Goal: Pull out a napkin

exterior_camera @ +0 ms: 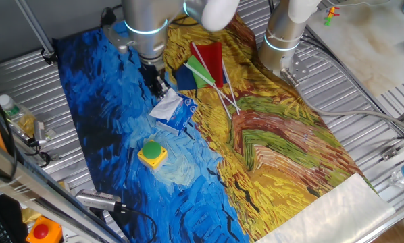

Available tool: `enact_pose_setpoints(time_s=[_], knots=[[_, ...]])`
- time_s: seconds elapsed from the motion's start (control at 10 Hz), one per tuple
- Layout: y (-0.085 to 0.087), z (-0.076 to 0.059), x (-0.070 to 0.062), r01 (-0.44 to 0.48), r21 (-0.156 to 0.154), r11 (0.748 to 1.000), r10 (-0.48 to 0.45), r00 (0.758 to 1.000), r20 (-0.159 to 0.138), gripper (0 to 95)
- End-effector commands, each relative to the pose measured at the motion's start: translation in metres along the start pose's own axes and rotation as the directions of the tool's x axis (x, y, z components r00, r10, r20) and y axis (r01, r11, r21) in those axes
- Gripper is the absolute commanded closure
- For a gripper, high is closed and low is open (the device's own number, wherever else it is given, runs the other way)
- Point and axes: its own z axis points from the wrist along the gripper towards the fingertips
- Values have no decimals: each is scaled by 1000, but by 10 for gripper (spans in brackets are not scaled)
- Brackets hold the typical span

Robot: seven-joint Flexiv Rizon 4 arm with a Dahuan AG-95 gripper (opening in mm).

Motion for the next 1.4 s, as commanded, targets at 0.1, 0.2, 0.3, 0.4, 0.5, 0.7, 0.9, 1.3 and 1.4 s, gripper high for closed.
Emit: enact_pose_setpoints(time_s=[0.1, 0.2, 0.3, 0.4, 0.5, 0.7, 0.9, 1.3, 1.4], knots=[[2, 10, 2, 0, 5, 1000, 0, 1000, 16, 760], [3, 12, 3, 1, 7, 1000, -1, 1000, 20, 760], [4, 13, 5, -1, 9, 1000, 1, 1000, 26, 760], [5, 14, 6, 3, 16, 1000, -3, 1000, 22, 760], [6, 14, 7, 6, 31, 1000, -6, 1000, 1, 760], [7, 16, 8, 10, 57, 998, -8, 999, -35, 760], [8, 18, 9, 14, 56, 998, -12, 1000, -27, 760], [8, 18, 9, 14, 55, 998, -13, 1000, -23, 760], [8, 18, 9, 14, 54, 998, -13, 1000, -23, 760]])
